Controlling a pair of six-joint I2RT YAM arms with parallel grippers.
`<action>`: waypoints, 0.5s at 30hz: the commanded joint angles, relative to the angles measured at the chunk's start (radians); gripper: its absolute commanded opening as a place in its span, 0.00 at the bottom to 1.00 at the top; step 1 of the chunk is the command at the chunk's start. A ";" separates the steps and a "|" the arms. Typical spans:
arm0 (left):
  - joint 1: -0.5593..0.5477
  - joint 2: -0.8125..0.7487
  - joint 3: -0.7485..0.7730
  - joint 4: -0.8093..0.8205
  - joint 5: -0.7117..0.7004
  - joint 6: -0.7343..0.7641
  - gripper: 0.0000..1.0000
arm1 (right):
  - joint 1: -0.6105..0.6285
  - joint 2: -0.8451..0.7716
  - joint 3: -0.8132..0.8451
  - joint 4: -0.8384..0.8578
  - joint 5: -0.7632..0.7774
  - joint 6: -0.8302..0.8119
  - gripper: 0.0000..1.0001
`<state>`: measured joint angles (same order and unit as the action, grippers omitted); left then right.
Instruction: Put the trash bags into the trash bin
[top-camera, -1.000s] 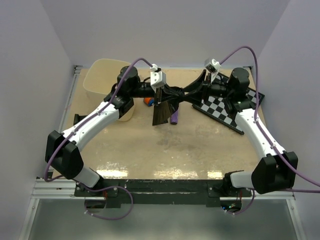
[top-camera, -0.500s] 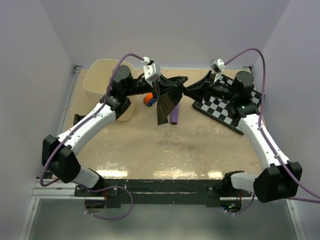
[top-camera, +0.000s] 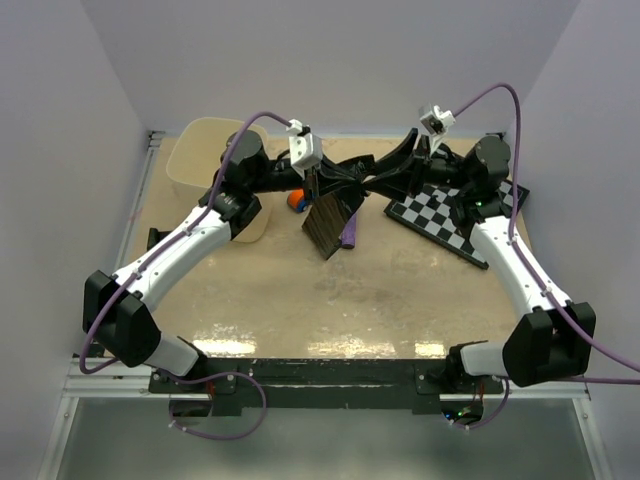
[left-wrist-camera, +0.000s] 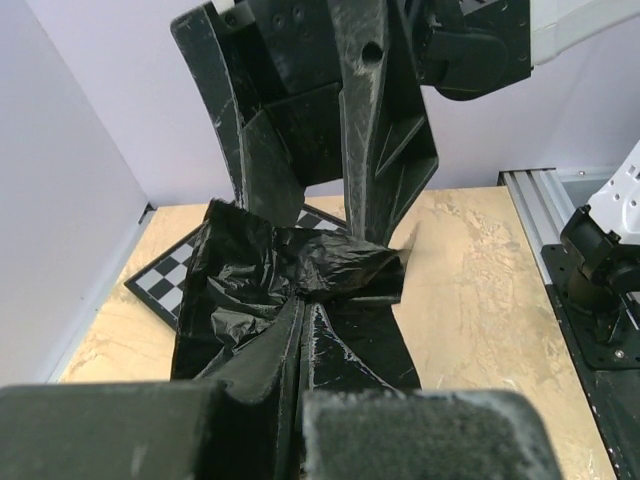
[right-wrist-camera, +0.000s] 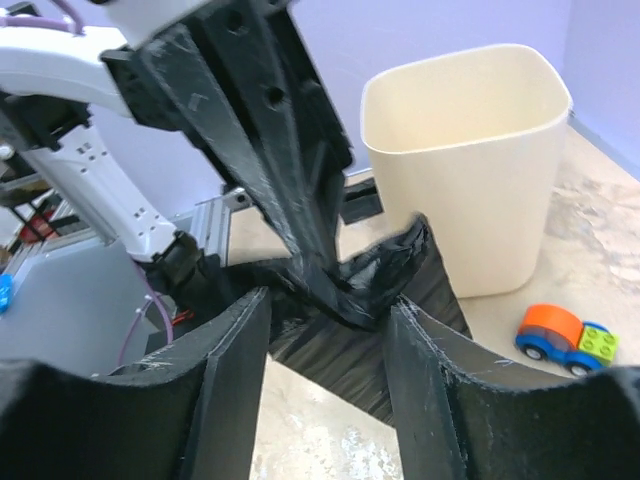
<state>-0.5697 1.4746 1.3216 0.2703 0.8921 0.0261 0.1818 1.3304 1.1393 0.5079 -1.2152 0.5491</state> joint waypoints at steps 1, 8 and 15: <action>0.004 -0.020 0.005 0.006 0.037 0.026 0.00 | 0.021 -0.005 0.045 0.104 -0.050 0.066 0.56; 0.004 -0.017 0.014 0.039 0.042 0.002 0.00 | 0.025 -0.023 0.025 0.014 0.009 -0.009 0.54; 0.004 -0.023 0.018 0.066 0.053 -0.017 0.00 | 0.025 -0.039 0.002 -0.048 0.098 -0.061 0.32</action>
<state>-0.5697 1.4746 1.3216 0.2844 0.9134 0.0257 0.2047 1.3285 1.1439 0.4820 -1.1797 0.5201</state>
